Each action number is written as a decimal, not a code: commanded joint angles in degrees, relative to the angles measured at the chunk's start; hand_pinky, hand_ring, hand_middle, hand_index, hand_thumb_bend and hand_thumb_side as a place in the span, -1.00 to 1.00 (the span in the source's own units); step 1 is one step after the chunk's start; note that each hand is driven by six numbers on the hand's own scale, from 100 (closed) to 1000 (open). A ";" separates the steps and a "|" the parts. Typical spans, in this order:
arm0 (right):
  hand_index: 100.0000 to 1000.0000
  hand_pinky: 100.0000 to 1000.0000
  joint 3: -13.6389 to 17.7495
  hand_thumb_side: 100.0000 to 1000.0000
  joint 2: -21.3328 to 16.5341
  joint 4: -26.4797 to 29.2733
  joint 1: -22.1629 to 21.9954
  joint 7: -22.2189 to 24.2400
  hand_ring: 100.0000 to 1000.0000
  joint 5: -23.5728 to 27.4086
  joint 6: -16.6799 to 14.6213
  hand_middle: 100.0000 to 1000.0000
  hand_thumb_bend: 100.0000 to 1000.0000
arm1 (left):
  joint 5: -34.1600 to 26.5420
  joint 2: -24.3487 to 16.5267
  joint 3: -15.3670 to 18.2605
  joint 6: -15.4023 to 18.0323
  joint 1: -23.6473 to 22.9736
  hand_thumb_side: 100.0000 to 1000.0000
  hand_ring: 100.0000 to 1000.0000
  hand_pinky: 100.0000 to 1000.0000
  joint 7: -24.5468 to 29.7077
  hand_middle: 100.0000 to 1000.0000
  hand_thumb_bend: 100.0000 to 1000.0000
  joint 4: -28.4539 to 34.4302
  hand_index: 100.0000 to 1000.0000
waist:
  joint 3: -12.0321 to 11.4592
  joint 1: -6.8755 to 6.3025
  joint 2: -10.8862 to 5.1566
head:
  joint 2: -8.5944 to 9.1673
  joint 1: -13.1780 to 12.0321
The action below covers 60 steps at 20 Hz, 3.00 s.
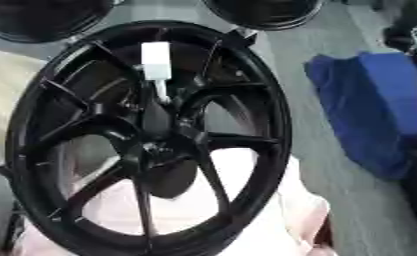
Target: Pull the pin out of the wheel hub.
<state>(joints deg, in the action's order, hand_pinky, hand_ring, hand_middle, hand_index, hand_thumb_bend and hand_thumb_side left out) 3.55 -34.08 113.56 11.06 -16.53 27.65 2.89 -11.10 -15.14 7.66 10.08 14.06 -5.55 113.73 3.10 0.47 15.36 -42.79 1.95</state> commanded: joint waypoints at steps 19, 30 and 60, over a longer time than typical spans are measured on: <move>0.13 0.48 -1.80 -0.36 -14.22 1.03 11.90 4.28 0.32 -1.91 1.26 0.14 -0.32 | -0.09 -1.27 -0.03 0.03 -0.04 0.18 0.18 0.67 0.59 0.08 -0.64 0.86 0.40 | -0.30 0.29 -1.54 | 0.95 0.85; 0.12 0.48 -1.18 -0.35 -12.02 1.03 8.94 3.16 0.30 -1.29 0.94 0.12 -0.31 | 0.31 -1.03 0.11 0.13 0.03 0.18 0.17 0.67 0.46 0.08 -0.64 0.86 0.40 | -0.32 0.11 -0.92 | 2.72 0.86; 0.51 0.58 -14.13 -0.40 -36.80 1.03 24.23 31.93 0.62 -21.10 6.46 0.48 -0.18 | 1.28 -2.46 -1.62 -0.49 -0.29 0.21 0.15 0.68 2.06 0.07 -0.67 0.86 0.40 | -3.00 2.78 -0.03 | 1.16 4.40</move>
<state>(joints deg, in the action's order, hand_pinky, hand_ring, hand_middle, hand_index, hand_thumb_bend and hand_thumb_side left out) -10.54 -67.94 113.93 34.45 14.63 7.61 9.73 -10.10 -15.98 6.19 9.55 13.19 -3.84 113.73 -0.25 3.28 16.17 -42.18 5.80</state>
